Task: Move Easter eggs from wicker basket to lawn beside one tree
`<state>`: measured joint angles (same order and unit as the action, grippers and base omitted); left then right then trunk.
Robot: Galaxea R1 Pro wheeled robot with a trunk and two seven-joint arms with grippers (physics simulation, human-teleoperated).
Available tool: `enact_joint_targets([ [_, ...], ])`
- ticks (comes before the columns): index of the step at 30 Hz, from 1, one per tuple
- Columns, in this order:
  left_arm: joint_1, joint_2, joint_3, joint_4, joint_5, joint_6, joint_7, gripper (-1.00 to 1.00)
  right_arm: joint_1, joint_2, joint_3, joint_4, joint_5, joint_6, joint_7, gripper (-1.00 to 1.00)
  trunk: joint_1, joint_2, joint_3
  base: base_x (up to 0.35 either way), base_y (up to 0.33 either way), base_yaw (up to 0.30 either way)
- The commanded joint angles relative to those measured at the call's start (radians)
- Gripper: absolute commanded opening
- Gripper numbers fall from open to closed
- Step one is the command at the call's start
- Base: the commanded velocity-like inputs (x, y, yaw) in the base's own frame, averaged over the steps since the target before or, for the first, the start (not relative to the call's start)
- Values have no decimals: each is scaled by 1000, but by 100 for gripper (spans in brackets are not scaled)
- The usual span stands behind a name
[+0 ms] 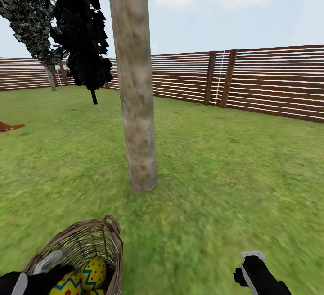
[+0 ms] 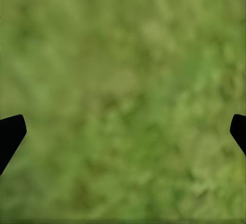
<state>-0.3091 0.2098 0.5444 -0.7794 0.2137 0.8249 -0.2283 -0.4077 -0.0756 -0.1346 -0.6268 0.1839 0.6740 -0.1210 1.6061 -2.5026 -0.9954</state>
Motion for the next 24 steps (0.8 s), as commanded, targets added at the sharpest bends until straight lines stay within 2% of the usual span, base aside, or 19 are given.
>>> enact_joint_targets([
  [1, -1, 0, 19, -1, -1, 5, -4, 100, 0, 2, -1, -1, 8, 5, 3, 100, 0, 0, -1, 0, 0, 0],
  [2, -1, 0, 26, -1, -1, 5, -4, 100, 0, 2, -1, -1, 8, 5, 3, 100, 0, 0, -1, 0, 0, 0],
  [6, -1, 1, 104, -1, -3, 2, -2, 100, -1, 6, 0, -1, 8, 6, 3, 100, 0, 0, -1, 0, 0, 0],
  [7, -1, 2, 112, -1, -3, 2, -2, 100, -1, 6, 0, -1, 8, 6, 3, 100, 0, 0, -1, 0, 0, 0],
  [11, -1, 2, 112, -4, -9, 2, -1, 100, -1, 8, 0, -1, 8, 6, 3, 100, 0, 0, -1, 0, 0, 0],
  [13, -1, 0, 110, -4, -36, 2, -1, 100, -1, 8, 0, -2, 8, 6, 3, 100, 0, 0, -1, 0, 0, 0],
  [15, -1, -3, 109, -5, -77, 2, 7, 100, 0, 8, 1, -2, 8, 6, 3, 100, 0, 0, -1, 0, 0, 0],
  [16, -1, -5, 110, -5, -92, 2, 45, 100, -1, 9, 1, -1, 9, 6, 3, 100, 0, 0, -1, 0, 0, 0],
  [18, -1, -7, 111, -2, -91, 2, 112, 100, 0, 10, 1, -1, 9, 6, 3, 100, 0, 0, -1, 0, 0, 0],
  [24, -1, -14, 111, 0, -91, 2, 124, 100, 0, 10, 1, -1, 8, 6, 3, 100, 0, 0, -1, 0, 0, 0],
])
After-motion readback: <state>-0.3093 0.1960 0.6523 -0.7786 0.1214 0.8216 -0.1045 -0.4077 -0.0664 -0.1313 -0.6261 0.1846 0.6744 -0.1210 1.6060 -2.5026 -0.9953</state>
